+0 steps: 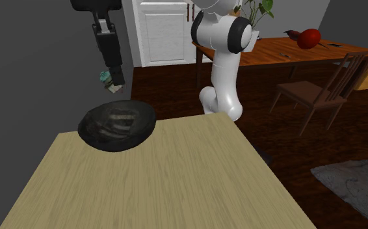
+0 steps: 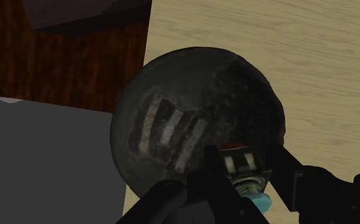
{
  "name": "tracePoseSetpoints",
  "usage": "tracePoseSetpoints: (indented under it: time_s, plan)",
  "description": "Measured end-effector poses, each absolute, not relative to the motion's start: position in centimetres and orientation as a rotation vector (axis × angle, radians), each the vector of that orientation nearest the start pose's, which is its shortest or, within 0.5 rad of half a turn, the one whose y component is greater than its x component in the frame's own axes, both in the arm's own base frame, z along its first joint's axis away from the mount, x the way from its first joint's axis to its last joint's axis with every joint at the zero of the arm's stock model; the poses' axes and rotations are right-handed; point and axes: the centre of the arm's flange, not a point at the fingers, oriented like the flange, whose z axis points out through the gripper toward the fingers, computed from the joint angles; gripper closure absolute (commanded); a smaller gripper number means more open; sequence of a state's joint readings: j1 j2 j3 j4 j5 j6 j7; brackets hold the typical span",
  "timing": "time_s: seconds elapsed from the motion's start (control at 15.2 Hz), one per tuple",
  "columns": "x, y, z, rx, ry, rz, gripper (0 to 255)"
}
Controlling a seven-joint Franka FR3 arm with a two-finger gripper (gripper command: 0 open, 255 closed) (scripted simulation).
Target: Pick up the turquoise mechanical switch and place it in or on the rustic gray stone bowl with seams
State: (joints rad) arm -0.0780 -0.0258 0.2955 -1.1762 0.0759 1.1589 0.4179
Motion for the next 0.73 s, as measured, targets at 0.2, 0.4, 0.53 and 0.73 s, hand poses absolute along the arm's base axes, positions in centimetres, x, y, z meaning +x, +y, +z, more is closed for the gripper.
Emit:
tracePoseSetpoints:
  time_s: [0.2,0.4,0.53,0.73]
  plan:
    - [47.3,10.5,77.1,-3.07,0.26,0.02,255]
    - [47.4,10.3,75.5,-3.07,0.26,0.019,255]
    - [47.5,10.4,74.5,-3.07,0.259,0.02,255]
    - [47.4,10.3,72.8,-3.07,0.259,0.02,255]
